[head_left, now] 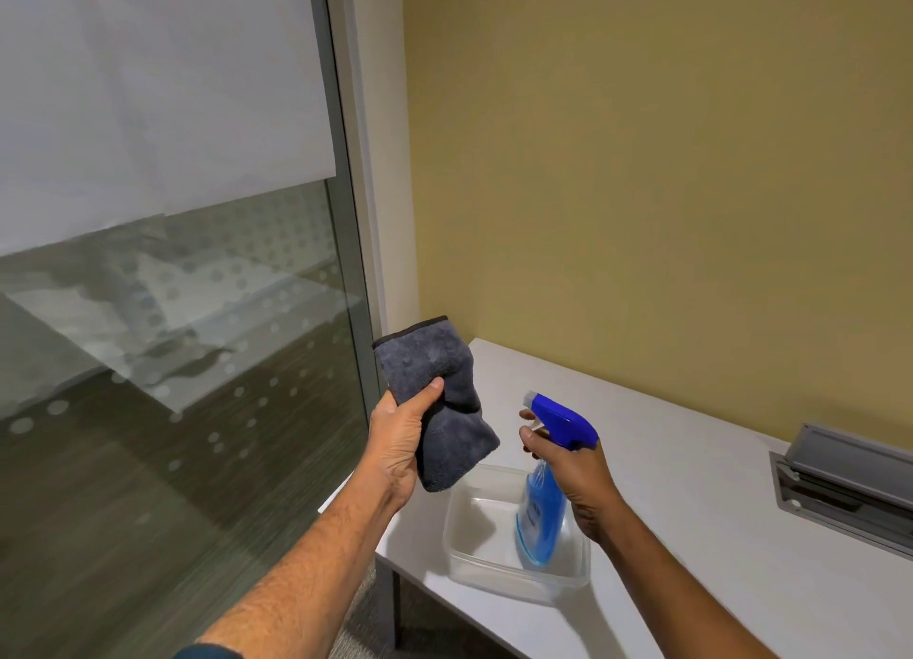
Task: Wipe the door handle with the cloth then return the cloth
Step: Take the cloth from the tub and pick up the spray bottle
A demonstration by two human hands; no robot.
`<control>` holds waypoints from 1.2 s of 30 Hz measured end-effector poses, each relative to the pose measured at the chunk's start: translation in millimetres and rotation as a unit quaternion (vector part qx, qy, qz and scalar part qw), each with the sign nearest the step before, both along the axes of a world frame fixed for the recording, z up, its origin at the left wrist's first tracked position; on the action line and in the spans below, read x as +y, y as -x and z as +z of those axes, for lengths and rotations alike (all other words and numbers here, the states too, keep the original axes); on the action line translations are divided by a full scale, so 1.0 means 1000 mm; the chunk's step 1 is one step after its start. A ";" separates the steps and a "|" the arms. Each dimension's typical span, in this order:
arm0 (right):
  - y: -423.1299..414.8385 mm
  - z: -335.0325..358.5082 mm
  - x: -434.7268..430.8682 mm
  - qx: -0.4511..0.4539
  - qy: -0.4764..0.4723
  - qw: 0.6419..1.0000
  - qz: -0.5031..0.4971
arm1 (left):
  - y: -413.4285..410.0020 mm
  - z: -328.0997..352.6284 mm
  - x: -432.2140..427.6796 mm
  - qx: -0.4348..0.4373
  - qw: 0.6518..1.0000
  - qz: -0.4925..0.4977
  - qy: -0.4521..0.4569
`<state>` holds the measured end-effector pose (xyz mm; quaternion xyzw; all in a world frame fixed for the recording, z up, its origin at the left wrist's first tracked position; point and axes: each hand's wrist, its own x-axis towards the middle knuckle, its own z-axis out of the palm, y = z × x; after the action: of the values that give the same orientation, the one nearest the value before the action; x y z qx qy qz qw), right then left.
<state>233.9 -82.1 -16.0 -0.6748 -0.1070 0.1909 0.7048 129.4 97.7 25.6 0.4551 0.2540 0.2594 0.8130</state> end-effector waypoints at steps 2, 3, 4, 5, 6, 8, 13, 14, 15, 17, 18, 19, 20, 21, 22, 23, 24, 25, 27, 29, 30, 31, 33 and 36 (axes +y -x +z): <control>0.003 0.014 0.004 -0.006 -0.009 1.000 0.011 | 0.000 0.005 -0.001 0.001 1.000 0.013 -0.006; 0.005 0.021 0.007 -0.010 -0.012 1.000 0.011 | 0.000 0.006 -0.001 0.001 1.000 0.020 -0.009; 0.007 0.028 0.009 -0.012 -0.016 1.000 0.007 | 0.000 0.008 -0.001 0.001 1.000 0.026 -0.013; 0.009 0.034 0.012 -0.015 -0.020 1.000 0.000 | 0.000 0.010 -0.001 0.000 0.999 0.032 -0.016; 0.010 0.039 0.014 -0.023 -0.023 0.999 -0.006 | 0.001 0.011 -0.001 -0.002 0.999 0.038 -0.018; 0.012 0.048 0.020 -0.047 -0.027 0.999 -0.005 | 0.001 0.015 0.000 -0.008 0.998 0.050 -0.023; 0.022 0.061 0.029 -0.091 -0.011 0.996 0.008 | 0.004 0.022 -0.004 -0.017 0.997 0.061 -0.033; 0.023 0.063 0.030 -0.094 -0.006 0.996 0.003 | 0.004 0.022 -0.004 -0.016 0.997 0.064 -0.032; 0.023 0.065 0.030 -0.098 -0.001 0.995 -0.001 | 0.004 0.022 -0.005 -0.015 0.997 0.068 -0.030; 0.022 0.069 0.030 -0.112 0.012 0.994 -0.001 | 0.004 0.021 -0.006 -0.012 0.997 0.077 -0.028; 0.023 0.071 0.031 -0.119 0.019 0.993 0.002 | 0.004 0.021 -0.006 -0.010 0.996 0.079 -0.030; 0.024 0.073 0.031 -0.127 0.027 0.991 0.005 | 0.004 0.021 -0.007 -0.009 0.996 0.079 -0.032; 0.025 0.075 0.032 -0.135 0.036 0.990 0.008 | 0.003 0.021 -0.008 -0.009 0.996 0.079 -0.032; 0.026 0.077 0.032 -0.141 0.041 0.989 0.008 | 0.003 0.022 -0.008 -0.008 0.996 0.078 -0.033; 0.027 0.079 0.032 -0.145 0.043 0.988 0.008 | 0.004 0.022 -0.008 -0.009 0.996 0.077 -0.034; 0.028 0.080 0.032 -0.147 0.044 0.988 0.010 | 0.004 0.023 -0.008 -0.009 0.996 0.075 -0.036; 0.029 0.081 0.032 -0.147 0.045 0.988 0.013 | 0.004 0.023 -0.008 -0.009 0.997 0.073 -0.039; 0.030 0.082 0.032 -0.148 0.048 0.988 0.017 | 0.004 0.024 -0.008 -0.009 0.997 0.071 -0.042; 0.033 0.084 0.032 -0.161 0.058 0.985 0.024 | 0.004 0.025 -0.007 -0.006 0.997 0.066 -0.045; 0.036 0.086 0.032 -0.172 0.061 0.983 0.026 | 0.004 0.026 -0.007 -0.006 0.997 0.059 -0.043; 0.037 0.087 0.032 -0.172 0.059 0.983 0.029 | 0.003 0.027 -0.006 -0.008 0.998 0.058 -0.039; 0.039 0.088 0.032 -0.171 0.060 0.983 0.036 | 0.003 0.027 -0.006 -0.010 0.998 0.057 -0.033; 0.043 0.087 0.032 -0.178 0.061 0.981 0.052 | 0.003 0.028 -0.003 -0.019 0.998 0.055 -0.018; 0.044 0.082 0.029 -0.198 0.060 0.977 0.057 | 0.001 0.032 0.001 -0.035 0.998 0.056 0.002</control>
<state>190.2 -53.2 65.8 -0.7328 -0.2711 0.0997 0.6161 128.2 98.7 58.0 0.4294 0.2506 0.3200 0.8065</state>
